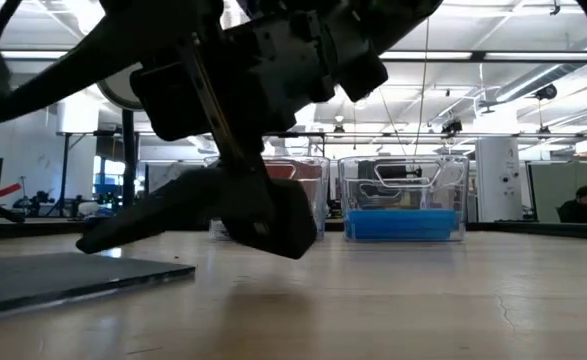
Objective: Pick & place jewel cases by type
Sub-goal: Put the black CD case into the left transparent bin
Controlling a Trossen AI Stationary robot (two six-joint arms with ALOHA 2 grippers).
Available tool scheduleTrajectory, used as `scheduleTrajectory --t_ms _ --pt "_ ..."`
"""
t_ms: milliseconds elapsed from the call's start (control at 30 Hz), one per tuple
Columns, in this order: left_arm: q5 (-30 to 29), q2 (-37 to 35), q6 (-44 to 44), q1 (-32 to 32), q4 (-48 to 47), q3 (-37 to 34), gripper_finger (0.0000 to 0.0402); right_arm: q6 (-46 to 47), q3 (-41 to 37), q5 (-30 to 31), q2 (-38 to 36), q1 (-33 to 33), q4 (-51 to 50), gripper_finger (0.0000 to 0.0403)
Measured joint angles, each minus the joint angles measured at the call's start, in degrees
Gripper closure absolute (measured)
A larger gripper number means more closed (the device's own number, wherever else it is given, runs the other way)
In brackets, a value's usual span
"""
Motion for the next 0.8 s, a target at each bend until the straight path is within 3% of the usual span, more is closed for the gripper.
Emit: scheduleTrajectory --t_ms 233,433,600,700,800 --pt "-7.6 -11.6 -5.7 0.2 -21.4 -0.4 0.0188 -2.5 0.0 4.7 -1.5 -1.2 0.2 0.0168" --pt "-19.1 -20.2 -22.2 -2.0 -33.6 -0.3 0.0188 -8.6 0.7 14.2 -3.9 -4.9 -1.4 0.0168" --pt "-28.6 -21.5 -35.6 -2.8 -44.6 -0.4 0.0188 -12.2 3.1 16.1 -4.1 -7.9 -6.0 0.0167" --pt "-30.3 -20.5 -36.1 -0.6 -44.0 -2.2 0.0188 -12.6 3.9 16.3 -4.1 -9.1 -7.6 0.0167" --pt "-27.3 -19.5 -36.5 2.1 -39.0 -6.3 0.0188 -12.5 3.6 16.7 -4.0 -10.0 -9.2 0.0168"
